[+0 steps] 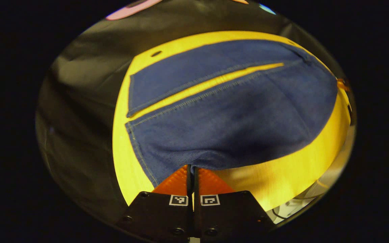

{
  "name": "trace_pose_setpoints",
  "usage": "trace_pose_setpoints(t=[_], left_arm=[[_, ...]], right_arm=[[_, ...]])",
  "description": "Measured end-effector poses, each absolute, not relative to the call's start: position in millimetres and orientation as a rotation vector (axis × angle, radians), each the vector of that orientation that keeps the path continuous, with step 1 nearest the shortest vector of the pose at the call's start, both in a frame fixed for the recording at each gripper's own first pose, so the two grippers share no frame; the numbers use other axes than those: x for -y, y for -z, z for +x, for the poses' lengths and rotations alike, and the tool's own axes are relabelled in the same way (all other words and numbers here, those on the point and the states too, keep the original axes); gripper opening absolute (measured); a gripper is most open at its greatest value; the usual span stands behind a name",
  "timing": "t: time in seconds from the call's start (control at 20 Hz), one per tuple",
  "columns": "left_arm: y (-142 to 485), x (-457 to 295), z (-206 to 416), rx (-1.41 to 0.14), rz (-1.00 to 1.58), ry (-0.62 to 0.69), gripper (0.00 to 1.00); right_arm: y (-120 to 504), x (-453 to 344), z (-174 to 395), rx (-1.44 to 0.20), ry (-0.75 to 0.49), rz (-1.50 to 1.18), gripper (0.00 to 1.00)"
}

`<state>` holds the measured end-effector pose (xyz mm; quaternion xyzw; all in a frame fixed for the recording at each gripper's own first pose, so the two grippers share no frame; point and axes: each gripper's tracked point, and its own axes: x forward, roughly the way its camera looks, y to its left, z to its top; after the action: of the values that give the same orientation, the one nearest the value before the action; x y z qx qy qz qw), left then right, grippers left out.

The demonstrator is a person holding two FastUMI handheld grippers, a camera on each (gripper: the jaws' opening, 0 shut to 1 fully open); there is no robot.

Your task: Grasp the waist and the cuffs of the jeans and fold them to make the two legs overlap; first hold the waist and fold one-third of the jeans toward the cuffs, then hold the cuffs and fold the remaining one-third in the same direction to finish folding.

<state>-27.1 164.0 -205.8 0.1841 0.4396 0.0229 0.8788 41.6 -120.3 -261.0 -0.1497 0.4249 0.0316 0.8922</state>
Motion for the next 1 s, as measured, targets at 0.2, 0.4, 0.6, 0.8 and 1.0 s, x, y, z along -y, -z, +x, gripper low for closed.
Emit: trace_pose_setpoints(t=[0.2, 0.4, 0.6, 0.8, 1.0], left_arm=[[153, -153, -5, -0.744, 0.31, -0.162, 0.0], [115, -146, 14, -0.613, 0.242, -0.229, 0.0], [100, -145, 22, -0.502, 0.2, -0.292, 0.0], [100, -147, 24, -0.435, 0.203, -0.332, 0.0], [110, -152, 27, -0.405, 0.197, -0.392, 0.0]], right_arm=[[195, 111, 79, -0.708, 0.03, -0.13, 0.03], [134, 96, 127, -0.552, 0.075, -0.103, 0.02], [124, 94, 181, -0.449, 0.105, -0.106, 0.02], [130, 97, 240, -0.381, 0.148, -0.056, 0.02], [158, 101, 290, -0.337, 0.156, -0.026, 0.02]])
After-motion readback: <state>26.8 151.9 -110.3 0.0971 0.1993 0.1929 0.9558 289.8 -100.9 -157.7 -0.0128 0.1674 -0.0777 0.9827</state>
